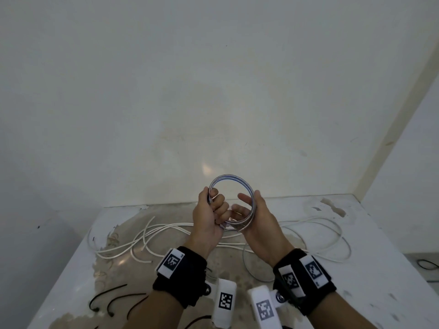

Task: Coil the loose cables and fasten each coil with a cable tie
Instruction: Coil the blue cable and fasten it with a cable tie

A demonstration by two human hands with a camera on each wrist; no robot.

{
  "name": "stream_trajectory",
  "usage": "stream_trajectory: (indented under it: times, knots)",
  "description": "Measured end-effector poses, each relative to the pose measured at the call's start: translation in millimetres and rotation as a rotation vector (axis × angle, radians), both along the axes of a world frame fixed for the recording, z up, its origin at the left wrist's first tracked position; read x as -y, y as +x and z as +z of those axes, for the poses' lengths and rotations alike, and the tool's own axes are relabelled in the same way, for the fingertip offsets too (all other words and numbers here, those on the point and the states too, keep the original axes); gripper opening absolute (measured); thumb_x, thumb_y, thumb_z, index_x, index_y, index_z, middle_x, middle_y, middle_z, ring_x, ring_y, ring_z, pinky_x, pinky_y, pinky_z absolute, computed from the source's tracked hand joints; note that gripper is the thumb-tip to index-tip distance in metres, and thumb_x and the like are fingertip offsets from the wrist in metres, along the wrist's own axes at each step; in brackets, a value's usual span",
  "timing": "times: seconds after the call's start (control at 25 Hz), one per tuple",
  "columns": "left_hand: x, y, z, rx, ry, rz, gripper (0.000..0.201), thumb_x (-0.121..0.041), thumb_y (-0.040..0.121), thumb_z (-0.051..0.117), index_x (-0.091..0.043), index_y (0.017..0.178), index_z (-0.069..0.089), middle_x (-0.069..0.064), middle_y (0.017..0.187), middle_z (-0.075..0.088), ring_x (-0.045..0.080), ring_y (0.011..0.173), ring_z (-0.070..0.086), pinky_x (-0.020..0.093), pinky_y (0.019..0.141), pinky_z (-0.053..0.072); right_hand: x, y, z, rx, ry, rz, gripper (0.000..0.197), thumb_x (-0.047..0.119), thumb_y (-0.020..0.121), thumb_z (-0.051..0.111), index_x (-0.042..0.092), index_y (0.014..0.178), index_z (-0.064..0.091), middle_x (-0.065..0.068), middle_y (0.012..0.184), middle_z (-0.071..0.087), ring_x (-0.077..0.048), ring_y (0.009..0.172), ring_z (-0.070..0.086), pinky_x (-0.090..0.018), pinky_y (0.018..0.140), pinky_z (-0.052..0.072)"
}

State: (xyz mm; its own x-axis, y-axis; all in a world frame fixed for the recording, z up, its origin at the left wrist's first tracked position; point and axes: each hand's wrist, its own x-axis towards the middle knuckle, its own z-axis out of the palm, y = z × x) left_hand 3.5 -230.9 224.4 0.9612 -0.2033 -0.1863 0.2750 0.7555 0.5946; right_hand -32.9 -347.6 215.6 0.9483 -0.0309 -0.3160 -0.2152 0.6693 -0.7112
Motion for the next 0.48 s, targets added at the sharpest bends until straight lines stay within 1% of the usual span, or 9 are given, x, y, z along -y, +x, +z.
stream_trajectory:
  times: [0.04, 0.08, 0.12, 0.16, 0.2, 0.28, 0.36, 0.44, 0.48]
  knots:
    - [2, -1, -2, -0.002, 0.044, 0.041, 0.04, -0.036, 0.104, 0.035, -0.019, 0.069, 0.041, -0.007, 0.047, 0.024, 0.007, 0.035, 0.022, 0.019, 0.034, 0.021, -1, 2, 3, 0.01, -0.013, -0.056, 0.035, 0.035, 0.106, 0.044, 0.006, 0.118, 0.058, -0.006, 0.07, 0.061, -0.023, 0.073, 0.063, -0.037, 0.076, 0.049]
    - [5, -2, -3, 0.002, 0.101, 0.077, 0.041, -0.039, 0.104, 0.035, -0.019, 0.069, 0.042, -0.007, 0.049, 0.026, 0.008, 0.039, 0.027, 0.021, 0.039, 0.026, -1, 3, 5, 0.017, -0.027, -0.102, 0.027, 0.027, 0.106, 0.045, 0.005, 0.114, 0.057, -0.002, 0.062, 0.051, -0.02, 0.064, 0.059, -0.033, 0.07, 0.048]
    - [7, -3, -4, 0.01, 0.162, 0.106, 0.04, -0.04, 0.104, 0.034, -0.02, 0.071, 0.042, -0.006, 0.051, 0.03, 0.009, 0.045, 0.033, 0.023, 0.046, 0.03, -2, 5, 7, 0.023, -0.02, -0.132, 0.022, 0.024, 0.106, 0.045, 0.005, 0.111, 0.056, 0.001, 0.058, 0.044, -0.017, 0.057, 0.054, -0.031, 0.065, 0.045]
    - [10, -5, -5, 0.019, 0.212, 0.125, 0.039, -0.04, 0.104, 0.034, -0.02, 0.072, 0.042, -0.006, 0.054, 0.034, 0.011, 0.05, 0.036, 0.025, 0.053, 0.031, -2, 5, 9, 0.021, 0.009, -0.149, 0.019, 0.023, 0.107, 0.044, 0.007, 0.107, 0.054, 0.002, 0.057, 0.04, -0.014, 0.052, 0.049, -0.031, 0.063, 0.042]
    - [12, -5, -6, 0.024, 0.247, 0.139, 0.037, -0.04, 0.104, 0.034, -0.019, 0.074, 0.043, -0.005, 0.056, 0.036, 0.011, 0.054, 0.036, 0.026, 0.056, 0.031, -3, 5, 10, 0.014, 0.045, -0.159, 0.018, 0.024, 0.107, 0.043, 0.008, 0.104, 0.052, 0.003, 0.056, 0.037, -0.013, 0.049, 0.045, -0.03, 0.062, 0.04]
    - [15, -5, -9, 0.049, 0.326, 0.15, 0.036, -0.038, 0.104, 0.034, -0.018, 0.078, 0.046, -0.005, 0.057, 0.039, 0.011, 0.054, 0.035, 0.026, 0.055, 0.03, -3, 6, 10, 0.002, 0.099, -0.183, 0.019, 0.026, 0.107, 0.043, 0.011, 0.099, 0.049, 0.003, 0.056, 0.034, -0.012, 0.046, 0.039, -0.03, 0.06, 0.038]
    - [18, -9, -13, 0.125, 0.474, 0.151, 0.037, -0.038, 0.105, 0.032, -0.018, 0.079, 0.05, -0.005, 0.059, 0.042, 0.011, 0.056, 0.036, 0.025, 0.055, 0.031, -4, 7, 10, 0.003, 0.148, -0.219, 0.021, 0.028, 0.107, 0.043, 0.012, 0.094, 0.045, 0.003, 0.056, 0.032, -0.013, 0.046, 0.036, -0.03, 0.06, 0.037]
    - [20, -15, -17, 0.215, 0.627, 0.148, 0.039, -0.037, 0.105, 0.028, -0.017, 0.08, 0.05, -0.002, 0.066, 0.048, 0.012, 0.06, 0.04, 0.024, 0.058, 0.035, -2, 8, 9, -0.003, 0.191, -0.244, 0.023, 0.03, 0.107, 0.043, 0.013, 0.092, 0.044, 0.001, 0.057, 0.036, -0.015, 0.051, 0.039, -0.031, 0.062, 0.039]
    - [21, -19, -18, 0.255, 0.666, 0.153, 0.039, -0.035, 0.106, 0.027, -0.017, 0.08, 0.049, -0.001, 0.07, 0.05, 0.013, 0.062, 0.044, 0.024, 0.06, 0.038, -1, 7, 9, -0.017, 0.18, -0.243, 0.024, 0.031, 0.107, 0.043, 0.013, 0.091, 0.044, 0.001, 0.058, 0.039, -0.016, 0.054, 0.042, -0.031, 0.062, 0.04]
